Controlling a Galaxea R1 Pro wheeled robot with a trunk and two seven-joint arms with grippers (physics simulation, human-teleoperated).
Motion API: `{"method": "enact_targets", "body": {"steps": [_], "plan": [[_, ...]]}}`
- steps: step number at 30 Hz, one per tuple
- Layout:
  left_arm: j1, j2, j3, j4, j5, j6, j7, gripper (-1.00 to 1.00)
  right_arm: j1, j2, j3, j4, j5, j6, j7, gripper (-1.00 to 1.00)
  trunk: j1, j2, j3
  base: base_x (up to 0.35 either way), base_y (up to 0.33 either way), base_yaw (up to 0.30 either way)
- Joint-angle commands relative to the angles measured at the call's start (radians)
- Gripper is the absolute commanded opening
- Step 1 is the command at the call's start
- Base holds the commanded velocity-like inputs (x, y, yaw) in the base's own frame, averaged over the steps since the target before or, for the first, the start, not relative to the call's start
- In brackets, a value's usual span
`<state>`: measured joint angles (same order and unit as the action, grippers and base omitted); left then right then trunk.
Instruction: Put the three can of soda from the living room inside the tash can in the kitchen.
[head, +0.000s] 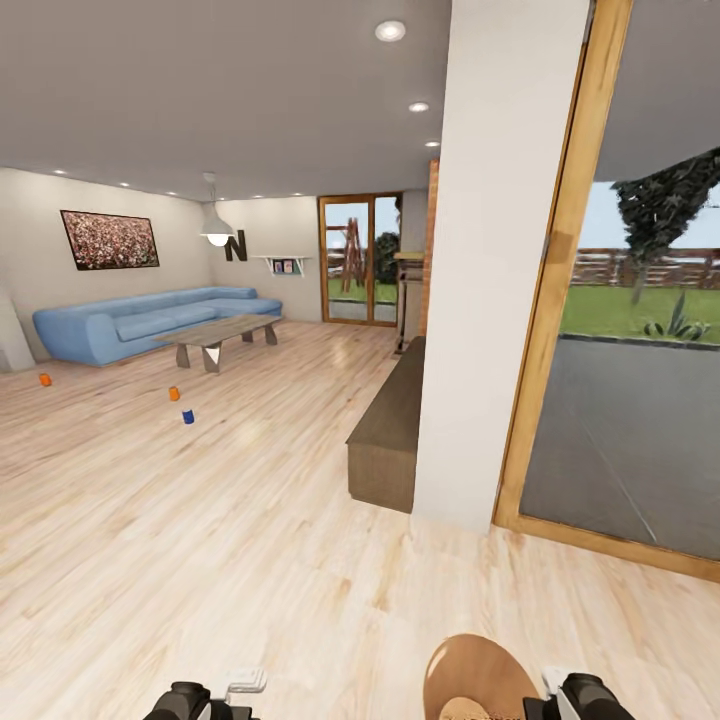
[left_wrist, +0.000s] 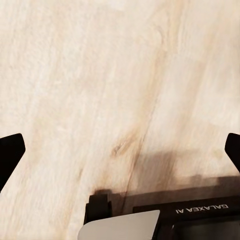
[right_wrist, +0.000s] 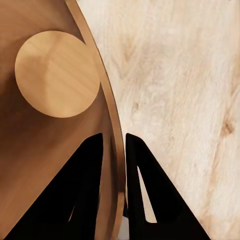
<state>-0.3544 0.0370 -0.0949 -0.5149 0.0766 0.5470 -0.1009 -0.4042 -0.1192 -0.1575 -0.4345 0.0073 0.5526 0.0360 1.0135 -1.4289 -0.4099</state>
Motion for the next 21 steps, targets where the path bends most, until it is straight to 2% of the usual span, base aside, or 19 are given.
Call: {"method": "enact_targets", "body": {"steps": [1, 12, 21], "plan": [[0.0, 0.0, 0.0, 0.0, 0.0, -0.007, 0.0, 1.0, 0.0, 0.001, -0.006, 0.003, -0.012, -0.014, 0.005, -1.0, 0.0, 0.0, 0.0, -0.002, 0.004, 0.0], [0.0, 0.0, -0.001, 0.001, -0.001, -0.049, 0.001, 1.0, 0.0, 0.007, -0.002, 0.016, -0.002, -0.107, -0.003, -1.0, 0.0, 0.0, 0.0, 0.014, 0.008, 0.0], [0.001, 0.001, -0.002, 0.002, -0.006, -0.086, 0.001, 1.0, 0.001, 0.01, 0.002, 0.039, 0.001, -0.142, 0.002, -1.0, 0.0, 0.0, 0.0, 0.261, 0.146, 0.0]]}}
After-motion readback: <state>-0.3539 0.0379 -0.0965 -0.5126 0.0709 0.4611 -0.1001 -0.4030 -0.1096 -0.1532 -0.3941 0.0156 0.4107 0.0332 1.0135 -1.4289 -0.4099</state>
